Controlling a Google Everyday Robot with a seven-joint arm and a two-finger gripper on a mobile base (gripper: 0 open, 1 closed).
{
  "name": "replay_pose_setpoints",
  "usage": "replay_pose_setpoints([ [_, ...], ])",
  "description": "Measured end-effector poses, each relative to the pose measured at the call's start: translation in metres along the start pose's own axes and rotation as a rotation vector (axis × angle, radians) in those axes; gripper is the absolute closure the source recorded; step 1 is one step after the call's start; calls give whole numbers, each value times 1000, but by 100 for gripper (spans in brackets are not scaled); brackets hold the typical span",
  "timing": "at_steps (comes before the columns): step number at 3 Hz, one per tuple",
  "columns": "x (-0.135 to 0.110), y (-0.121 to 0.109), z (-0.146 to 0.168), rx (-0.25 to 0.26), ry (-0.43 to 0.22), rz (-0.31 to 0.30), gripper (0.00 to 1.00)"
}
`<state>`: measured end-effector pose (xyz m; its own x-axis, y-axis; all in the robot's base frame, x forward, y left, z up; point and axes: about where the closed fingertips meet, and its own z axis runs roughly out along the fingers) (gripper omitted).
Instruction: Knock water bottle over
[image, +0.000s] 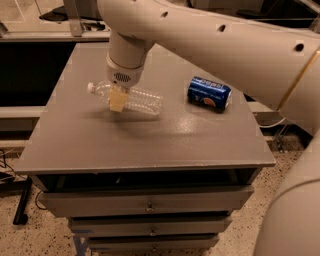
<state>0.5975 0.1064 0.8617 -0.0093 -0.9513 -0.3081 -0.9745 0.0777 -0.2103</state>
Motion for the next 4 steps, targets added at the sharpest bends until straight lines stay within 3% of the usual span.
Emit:
replay_pose_setpoints([
  [1, -1, 4, 5, 1, -5, 4, 13],
  [2, -1, 8, 12, -9, 3, -9, 0],
  [3, 0, 10, 12, -11, 5, -10, 0],
  [4, 12, 9, 7, -17, -79, 55, 0],
])
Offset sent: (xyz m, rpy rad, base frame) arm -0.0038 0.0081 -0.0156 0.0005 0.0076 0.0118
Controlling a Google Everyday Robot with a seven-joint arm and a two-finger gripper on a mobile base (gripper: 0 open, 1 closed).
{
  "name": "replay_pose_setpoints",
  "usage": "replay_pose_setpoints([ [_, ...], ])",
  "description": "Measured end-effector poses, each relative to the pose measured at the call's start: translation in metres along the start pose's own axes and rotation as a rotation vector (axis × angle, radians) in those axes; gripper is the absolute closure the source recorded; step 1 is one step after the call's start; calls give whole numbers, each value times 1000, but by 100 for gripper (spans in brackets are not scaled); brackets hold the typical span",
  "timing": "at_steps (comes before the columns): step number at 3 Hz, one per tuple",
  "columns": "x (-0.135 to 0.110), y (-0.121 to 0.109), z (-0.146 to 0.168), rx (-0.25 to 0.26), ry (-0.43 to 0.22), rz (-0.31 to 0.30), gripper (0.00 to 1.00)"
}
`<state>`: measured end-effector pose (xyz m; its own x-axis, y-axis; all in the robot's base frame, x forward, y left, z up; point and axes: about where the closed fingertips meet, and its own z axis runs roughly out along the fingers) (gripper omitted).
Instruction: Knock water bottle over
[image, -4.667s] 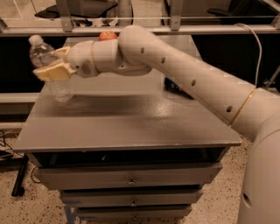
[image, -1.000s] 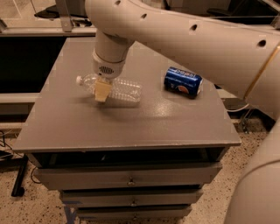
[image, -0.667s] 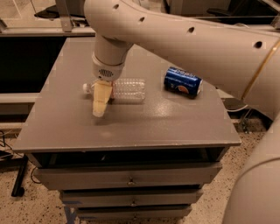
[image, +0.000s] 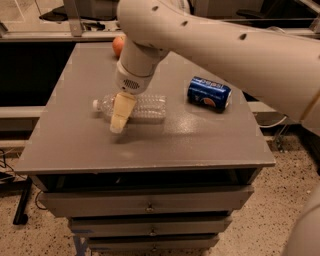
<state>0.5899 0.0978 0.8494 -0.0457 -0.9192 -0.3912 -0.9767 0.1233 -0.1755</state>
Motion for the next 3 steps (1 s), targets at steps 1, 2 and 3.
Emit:
replay_pose_setpoints([
  [1, 25, -7, -24, 24, -169, 74, 0],
  [2, 55, -21, -66, 85, -335, 115, 0],
  [3, 90, -30, -114, 145, -488, 148, 0],
])
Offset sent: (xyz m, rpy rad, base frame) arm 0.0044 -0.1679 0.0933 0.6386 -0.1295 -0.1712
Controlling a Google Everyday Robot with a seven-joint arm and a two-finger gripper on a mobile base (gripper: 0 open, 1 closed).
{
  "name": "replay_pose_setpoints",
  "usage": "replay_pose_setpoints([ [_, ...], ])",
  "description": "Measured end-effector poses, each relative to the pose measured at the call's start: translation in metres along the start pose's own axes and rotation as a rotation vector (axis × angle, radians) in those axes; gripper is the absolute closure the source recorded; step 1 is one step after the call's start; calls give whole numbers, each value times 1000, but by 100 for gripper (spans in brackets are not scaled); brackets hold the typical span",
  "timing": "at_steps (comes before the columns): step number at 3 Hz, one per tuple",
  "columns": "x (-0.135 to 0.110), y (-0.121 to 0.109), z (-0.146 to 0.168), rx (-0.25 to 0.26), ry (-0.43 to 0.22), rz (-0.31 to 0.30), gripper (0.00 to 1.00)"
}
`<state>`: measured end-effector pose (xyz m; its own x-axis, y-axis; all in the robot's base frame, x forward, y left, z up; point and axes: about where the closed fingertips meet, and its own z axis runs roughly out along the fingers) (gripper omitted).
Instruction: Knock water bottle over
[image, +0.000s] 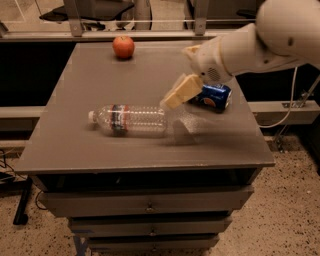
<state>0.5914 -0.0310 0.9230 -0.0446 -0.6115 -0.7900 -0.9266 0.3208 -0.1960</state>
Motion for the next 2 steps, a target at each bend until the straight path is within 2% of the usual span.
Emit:
replay_pose_setpoints([
  [1, 17, -4, -38, 28, -164, 31, 0],
  [2, 29, -8, -80, 94, -222, 48, 0],
])
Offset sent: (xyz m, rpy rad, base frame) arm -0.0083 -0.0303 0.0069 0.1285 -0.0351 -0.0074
